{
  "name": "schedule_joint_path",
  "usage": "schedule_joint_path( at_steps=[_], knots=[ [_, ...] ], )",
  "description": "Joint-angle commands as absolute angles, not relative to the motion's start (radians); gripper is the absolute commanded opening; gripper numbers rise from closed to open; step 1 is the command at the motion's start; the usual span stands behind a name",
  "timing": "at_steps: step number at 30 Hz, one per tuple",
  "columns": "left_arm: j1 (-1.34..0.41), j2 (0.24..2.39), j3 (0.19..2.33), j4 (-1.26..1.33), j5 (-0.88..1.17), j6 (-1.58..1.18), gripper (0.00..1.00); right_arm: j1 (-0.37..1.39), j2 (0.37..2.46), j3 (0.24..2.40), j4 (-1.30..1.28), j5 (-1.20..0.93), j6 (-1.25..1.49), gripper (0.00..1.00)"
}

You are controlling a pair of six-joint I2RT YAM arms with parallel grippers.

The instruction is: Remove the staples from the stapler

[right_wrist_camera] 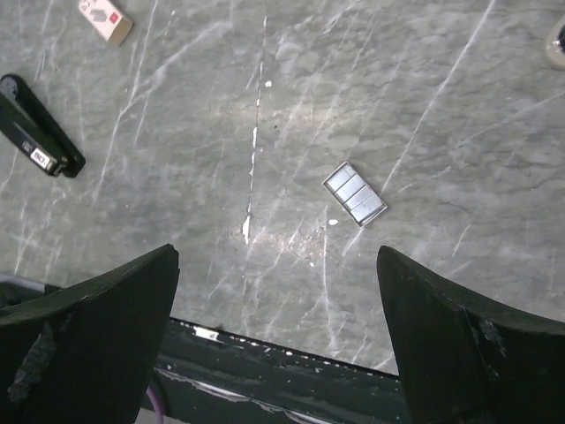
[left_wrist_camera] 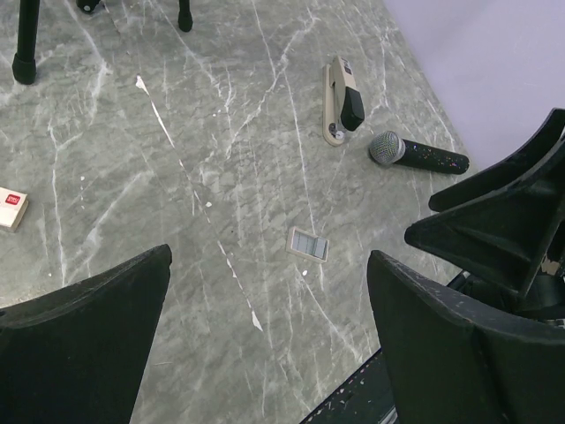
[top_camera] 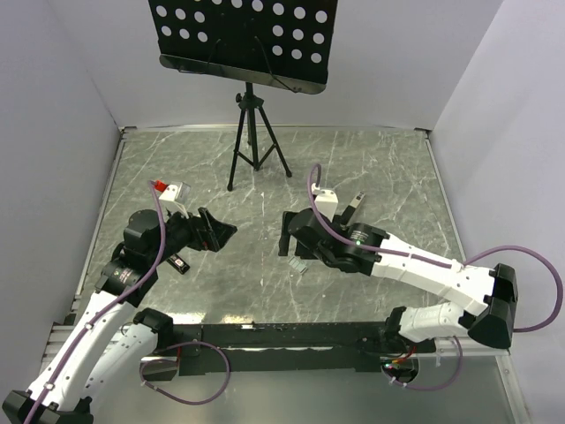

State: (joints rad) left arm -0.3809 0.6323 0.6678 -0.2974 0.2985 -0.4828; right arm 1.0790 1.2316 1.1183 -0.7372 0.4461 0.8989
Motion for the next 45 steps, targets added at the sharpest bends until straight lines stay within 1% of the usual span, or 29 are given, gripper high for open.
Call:
schedule_joint_path(
  at_steps=[1, 7, 11, 13, 14, 15, 17, 18, 19, 22, 28, 29, 35, 38, 40, 45],
  knots=[
    [-0.38, 0.623, 0.68, -0.259, 0.305, -0.469, 0.97, 1.074, 1.269, 1.23, -0.872, 0.54, 0.971, 1.0],
    [-0.38, 0.623, 0.681, -0.262, 0.311, -0.469, 0.97, 1.046, 1.396, 1.339, -1.044, 0.632, 1.02, 1.0],
    [-0.38, 0.618, 0.68, -0.258, 0.314, -0.468, 0.97, 0.934, 1.479, 1.391, -1.072, 0.581, 0.97, 0.98],
    [-0.38, 0.615, 0.68, -0.261, 0.31, -0.465, 0.97, 0.847, 1.512, 1.391, -1.066, 0.565, 0.95, 0.91],
    [-0.38, 0.614, 0.68, -0.261, 0.308, -0.466, 0.97, 0.812, 1.522, 1.387, -1.055, 0.534, 0.942, 0.82],
    [-0.38, 0.614, 0.68, -0.261, 0.308, -0.465, 0.97, 0.781, 1.529, 1.381, -1.039, 0.516, 0.936, 0.75],
    [-0.38, 0.614, 0.68, -0.261, 0.31, -0.465, 0.97, 0.691, 1.539, 1.347, -0.962, 0.439, 0.911, 0.66],
    [-0.38, 0.615, 0.68, -0.261, 0.313, -0.463, 0.97, 0.664, 1.542, 1.336, -0.941, 0.413, 0.908, 0.65],
    [-0.38, 0.618, 0.68, -0.259, 0.314, -0.46, 0.97, 0.611, 1.554, 1.325, -0.927, 0.396, 0.911, 0.65],
    [-0.38, 0.624, 0.684, -0.265, 0.314, -0.457, 0.97, 0.549, 1.612, 1.357, -0.922, 0.38, 0.911, 0.68],
    [-0.38, 0.612, 0.678, -0.262, 0.302, -0.454, 0.97, 0.476, 1.75, 1.413, -0.927, 0.397, 0.864, 0.71],
    [-0.38, 0.614, 0.677, -0.259, 0.299, -0.457, 0.97, 0.457, 1.764, 1.411, -0.922, 0.394, 0.859, 0.73],
    [-0.38, 0.632, 0.684, -0.272, 0.307, -0.454, 0.97, 0.419, 1.813, 1.378, -0.862, 0.379, 0.806, 0.73],
    [-0.38, 0.627, 0.681, -0.27, 0.295, -0.454, 0.97, 0.403, 1.818, 1.35, -0.815, 0.356, 0.776, 0.72],
    [-0.38, 0.627, 0.678, -0.268, 0.287, -0.456, 0.97, 0.399, 1.822, 1.342, -0.801, 0.357, 0.764, 0.66],
    [-0.38, 0.656, 0.684, -0.276, 0.298, -0.454, 0.97, 0.371, 1.854, 1.348, -0.798, 0.367, 0.759, 0.64]
  ],
)
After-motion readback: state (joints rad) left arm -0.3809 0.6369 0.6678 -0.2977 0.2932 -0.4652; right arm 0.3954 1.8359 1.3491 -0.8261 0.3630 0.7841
